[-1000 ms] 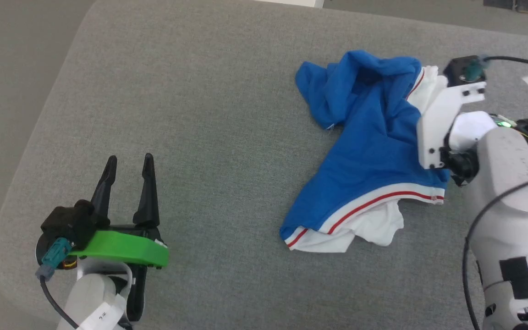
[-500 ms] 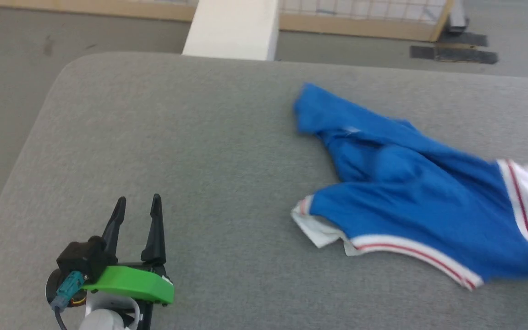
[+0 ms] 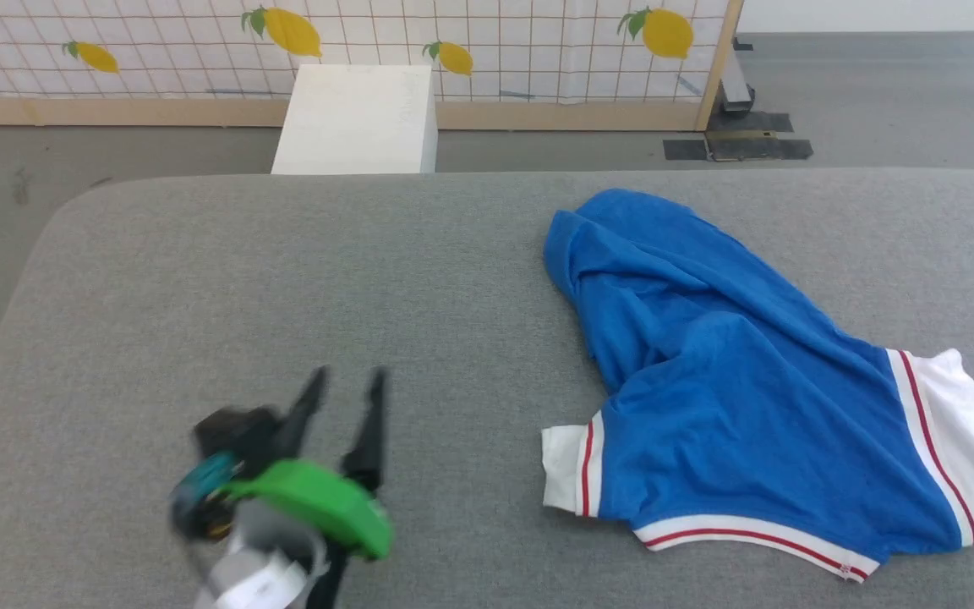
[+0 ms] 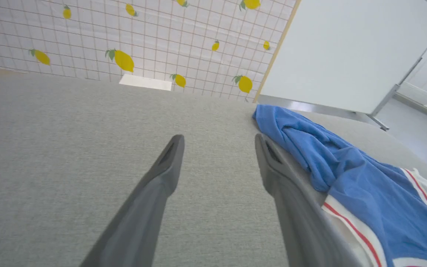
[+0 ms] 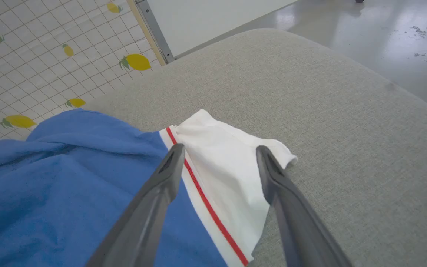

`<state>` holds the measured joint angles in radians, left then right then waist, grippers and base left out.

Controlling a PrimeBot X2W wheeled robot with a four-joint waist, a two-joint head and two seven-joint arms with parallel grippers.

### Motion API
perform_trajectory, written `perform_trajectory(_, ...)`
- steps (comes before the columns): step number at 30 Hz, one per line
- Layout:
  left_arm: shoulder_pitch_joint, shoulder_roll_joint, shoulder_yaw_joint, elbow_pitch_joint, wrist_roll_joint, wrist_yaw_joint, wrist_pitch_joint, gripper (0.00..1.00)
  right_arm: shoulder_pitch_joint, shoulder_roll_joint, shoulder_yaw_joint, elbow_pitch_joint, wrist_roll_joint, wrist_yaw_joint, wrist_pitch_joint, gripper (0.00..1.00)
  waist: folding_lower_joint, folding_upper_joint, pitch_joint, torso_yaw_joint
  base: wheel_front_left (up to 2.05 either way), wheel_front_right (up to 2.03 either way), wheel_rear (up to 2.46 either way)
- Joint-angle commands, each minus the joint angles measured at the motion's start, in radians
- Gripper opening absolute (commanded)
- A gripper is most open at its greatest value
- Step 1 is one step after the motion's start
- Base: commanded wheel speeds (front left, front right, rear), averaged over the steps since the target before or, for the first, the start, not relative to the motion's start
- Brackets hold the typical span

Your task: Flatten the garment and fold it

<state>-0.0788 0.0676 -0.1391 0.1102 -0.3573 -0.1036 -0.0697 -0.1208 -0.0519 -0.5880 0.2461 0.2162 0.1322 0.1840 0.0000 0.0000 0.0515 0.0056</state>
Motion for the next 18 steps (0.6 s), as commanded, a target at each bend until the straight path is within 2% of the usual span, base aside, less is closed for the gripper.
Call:
perform_trajectory(1,-0.049,-0.009,-0.031,-0.007,-0.016,-0.004,0.044,1.00,0.019,0.001,0.018,0.007,0.013,-0.002,-0.012,1.00,0.0000,0.0000,0.010,-0.012,0.00,0.00,0.00)
perform_trajectory(5,-0.167,-0.014,-0.174,0.029,-0.046,-0.004,0.303,1.00,0.033,0.001,0.073,0.025,0.026,-0.002,-0.027,1.00,0.0000,0.0000,0.039,-0.047,0.00,0.00,0.00)
perform_trajectory(9,-0.280,-0.014,-0.288,0.101,-0.009,0.002,0.536,1.00,0.022,0.002,0.112,0.034,0.034,-0.002,-0.039,1.00,0.0000,0.0000,0.076,-0.088,0.00,0.00,0.00)
perform_trajectory(13,-0.362,0.001,-0.367,0.183,0.053,-0.006,0.629,1.00,0.006,0.002,0.142,0.050,0.048,-0.002,-0.052,1.00,0.0000,0.0000,0.121,-0.131,0.00,0.00,0.00)
perform_trajectory(18,-0.393,0.031,-0.420,0.273,0.102,-0.009,0.670,1.00,-0.001,0.002,0.164,0.079,0.061,-0.002,-0.082,1.00,0.0000,0.0000,0.161,-0.174,0.00,0.00,0.00)
